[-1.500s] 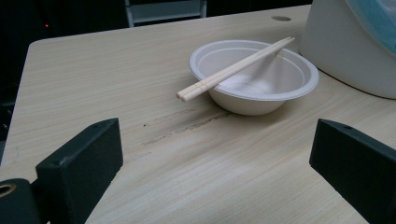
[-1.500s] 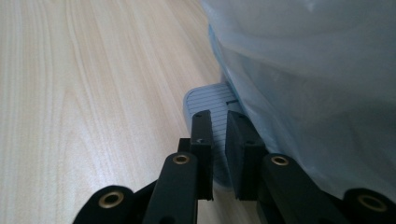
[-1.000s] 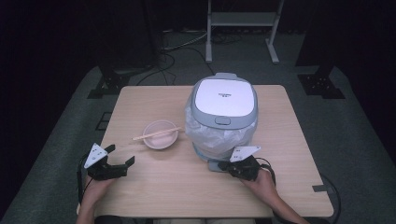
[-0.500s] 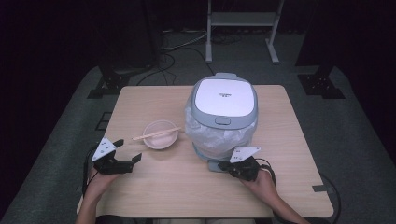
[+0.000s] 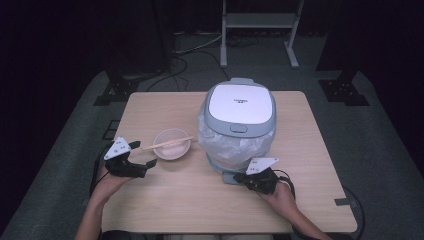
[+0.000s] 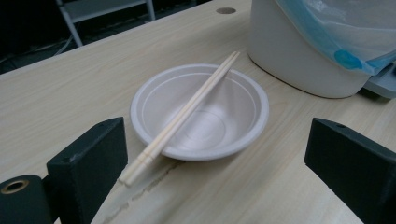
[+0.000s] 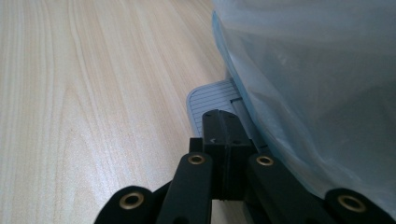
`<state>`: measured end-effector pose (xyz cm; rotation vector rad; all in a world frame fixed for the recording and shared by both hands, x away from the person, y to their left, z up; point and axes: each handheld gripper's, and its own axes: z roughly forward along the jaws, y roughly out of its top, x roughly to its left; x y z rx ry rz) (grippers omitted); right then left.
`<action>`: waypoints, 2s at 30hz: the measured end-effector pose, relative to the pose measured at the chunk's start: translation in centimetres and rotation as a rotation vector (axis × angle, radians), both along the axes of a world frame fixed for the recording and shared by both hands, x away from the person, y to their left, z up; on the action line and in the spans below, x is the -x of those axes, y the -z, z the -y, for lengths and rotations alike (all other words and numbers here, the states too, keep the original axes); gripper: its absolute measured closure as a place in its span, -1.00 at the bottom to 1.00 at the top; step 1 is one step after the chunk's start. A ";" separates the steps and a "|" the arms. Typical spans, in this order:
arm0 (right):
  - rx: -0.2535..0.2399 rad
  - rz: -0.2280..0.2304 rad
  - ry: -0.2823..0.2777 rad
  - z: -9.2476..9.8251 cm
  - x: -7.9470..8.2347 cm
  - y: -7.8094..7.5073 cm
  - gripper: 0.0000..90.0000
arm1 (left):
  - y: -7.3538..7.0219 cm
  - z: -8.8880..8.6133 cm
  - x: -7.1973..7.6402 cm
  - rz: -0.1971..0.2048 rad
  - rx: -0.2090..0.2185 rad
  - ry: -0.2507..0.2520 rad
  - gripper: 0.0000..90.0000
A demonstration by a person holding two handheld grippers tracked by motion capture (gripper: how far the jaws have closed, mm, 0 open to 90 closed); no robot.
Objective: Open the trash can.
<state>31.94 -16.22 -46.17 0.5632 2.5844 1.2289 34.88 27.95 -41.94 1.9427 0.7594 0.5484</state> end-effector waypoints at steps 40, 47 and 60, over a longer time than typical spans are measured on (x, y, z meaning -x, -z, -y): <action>0.041 -0.018 -0.011 -0.4 -0.2 0.8 1.00 | 0.2 3.4 -7.4 -0.084 -0.119 0.180 -0.80; 0.042 -0.019 -0.014 -0.3 -0.3 0.8 1.00 | 0.9 4.3 -8.3 -0.109 -0.164 0.230 -0.52; 0.040 -0.022 -0.013 -0.3 -0.3 0.8 1.00 | 1.5 4.5 -9.9 -0.173 -0.230 0.235 0.06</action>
